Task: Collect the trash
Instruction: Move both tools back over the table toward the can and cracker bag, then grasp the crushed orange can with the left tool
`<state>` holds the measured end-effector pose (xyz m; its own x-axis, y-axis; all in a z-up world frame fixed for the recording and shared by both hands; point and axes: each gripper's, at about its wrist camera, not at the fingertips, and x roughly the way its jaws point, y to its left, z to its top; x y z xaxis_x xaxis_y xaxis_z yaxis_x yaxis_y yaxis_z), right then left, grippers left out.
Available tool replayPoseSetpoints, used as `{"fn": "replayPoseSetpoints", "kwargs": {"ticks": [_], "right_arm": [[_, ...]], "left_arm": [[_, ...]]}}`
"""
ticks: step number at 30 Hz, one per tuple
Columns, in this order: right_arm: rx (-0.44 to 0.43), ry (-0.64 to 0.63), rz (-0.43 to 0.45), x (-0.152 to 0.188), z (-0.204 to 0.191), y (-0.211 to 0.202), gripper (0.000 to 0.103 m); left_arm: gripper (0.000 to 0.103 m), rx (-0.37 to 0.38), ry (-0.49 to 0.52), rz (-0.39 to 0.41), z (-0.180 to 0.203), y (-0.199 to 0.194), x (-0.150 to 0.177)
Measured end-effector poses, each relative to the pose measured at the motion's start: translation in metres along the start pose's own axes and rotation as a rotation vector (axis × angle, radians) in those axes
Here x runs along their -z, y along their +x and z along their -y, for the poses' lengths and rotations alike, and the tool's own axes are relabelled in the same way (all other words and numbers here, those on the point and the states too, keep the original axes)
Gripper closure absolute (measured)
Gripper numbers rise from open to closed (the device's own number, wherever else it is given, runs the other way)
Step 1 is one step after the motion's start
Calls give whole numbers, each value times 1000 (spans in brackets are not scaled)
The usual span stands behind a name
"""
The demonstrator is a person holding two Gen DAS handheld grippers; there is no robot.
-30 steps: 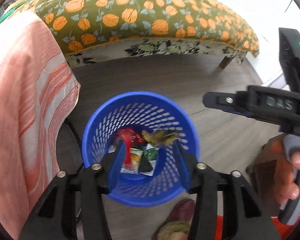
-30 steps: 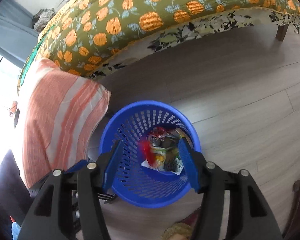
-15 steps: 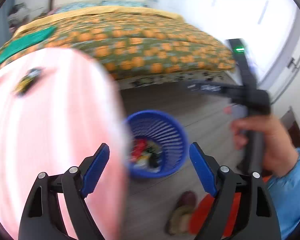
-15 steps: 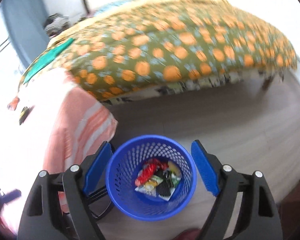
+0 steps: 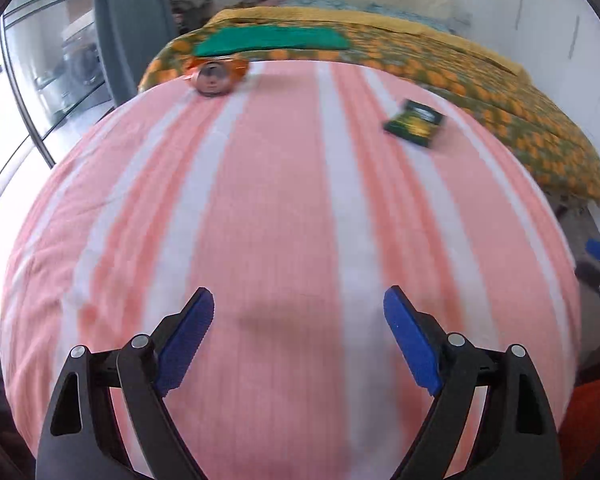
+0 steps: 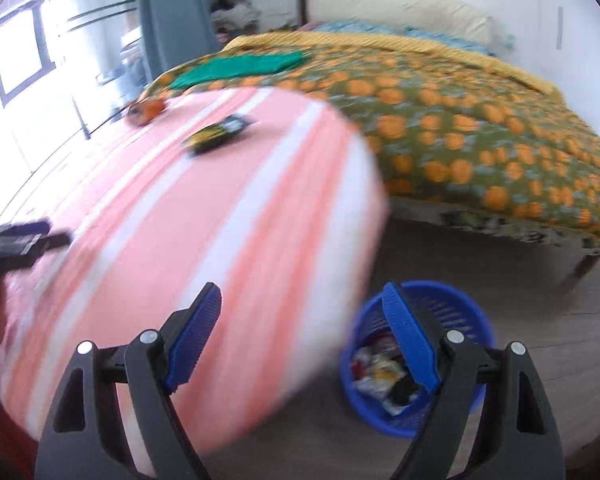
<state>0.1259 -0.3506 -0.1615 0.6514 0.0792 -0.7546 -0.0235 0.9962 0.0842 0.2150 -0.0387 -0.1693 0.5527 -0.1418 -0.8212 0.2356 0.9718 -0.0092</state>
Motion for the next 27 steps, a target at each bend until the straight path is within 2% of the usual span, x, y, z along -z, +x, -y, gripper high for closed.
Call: {"fn": "replayPoseSetpoints", "kwargs": {"ticks": [5,9,13,20,25,27], "right_arm": [[-43,28,-76,-16,-32,20,22],[-80,94,-127,-38,-48,37,22],[-92,143,-178,-69,-70,76,25],[-7,206,-149,-133,-106,139,24],[76,150,-109,-158,-127,171,25],[130,101,-96,-158,-129,173,42]], "left_arm": [[17,-79,-13,-7,-38,23,-23],[11,-62,-44,-3,-49,26,-22],[6,-72,-55,-10,-48,29,-23],[5,-66,-59,-11,-48,30,-22],[5,-66,-59,-12,-48,30,-22],[5,-64,-59,-12,-48,30,-23]]}}
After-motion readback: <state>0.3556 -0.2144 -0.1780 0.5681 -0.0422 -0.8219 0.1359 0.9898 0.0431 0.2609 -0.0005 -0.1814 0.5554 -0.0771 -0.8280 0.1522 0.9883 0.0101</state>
